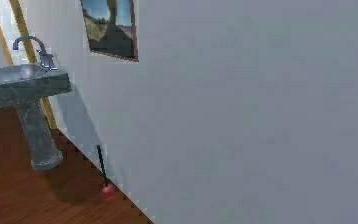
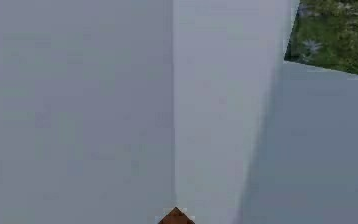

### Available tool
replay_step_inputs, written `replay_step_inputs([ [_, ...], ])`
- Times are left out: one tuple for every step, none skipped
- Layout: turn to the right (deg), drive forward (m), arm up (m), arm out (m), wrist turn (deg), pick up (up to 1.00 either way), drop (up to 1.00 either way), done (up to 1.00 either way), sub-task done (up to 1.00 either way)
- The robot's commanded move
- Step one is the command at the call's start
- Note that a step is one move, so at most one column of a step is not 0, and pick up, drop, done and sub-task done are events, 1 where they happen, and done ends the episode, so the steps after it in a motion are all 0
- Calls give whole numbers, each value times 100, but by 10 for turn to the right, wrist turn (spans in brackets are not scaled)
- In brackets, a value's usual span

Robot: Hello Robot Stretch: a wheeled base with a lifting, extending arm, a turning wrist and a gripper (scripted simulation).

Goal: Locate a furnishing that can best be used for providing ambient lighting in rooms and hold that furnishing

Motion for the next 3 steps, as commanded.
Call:
replay_step_inputs([
  [-270, 0, 0, 0, 0, 0, 0, 0, 0],
  [0, 45, 0, 0, 0, 0, 0, 0, 0],
  [-180, 0, 0, 0, 0, 0, 0, 0, 0],
])
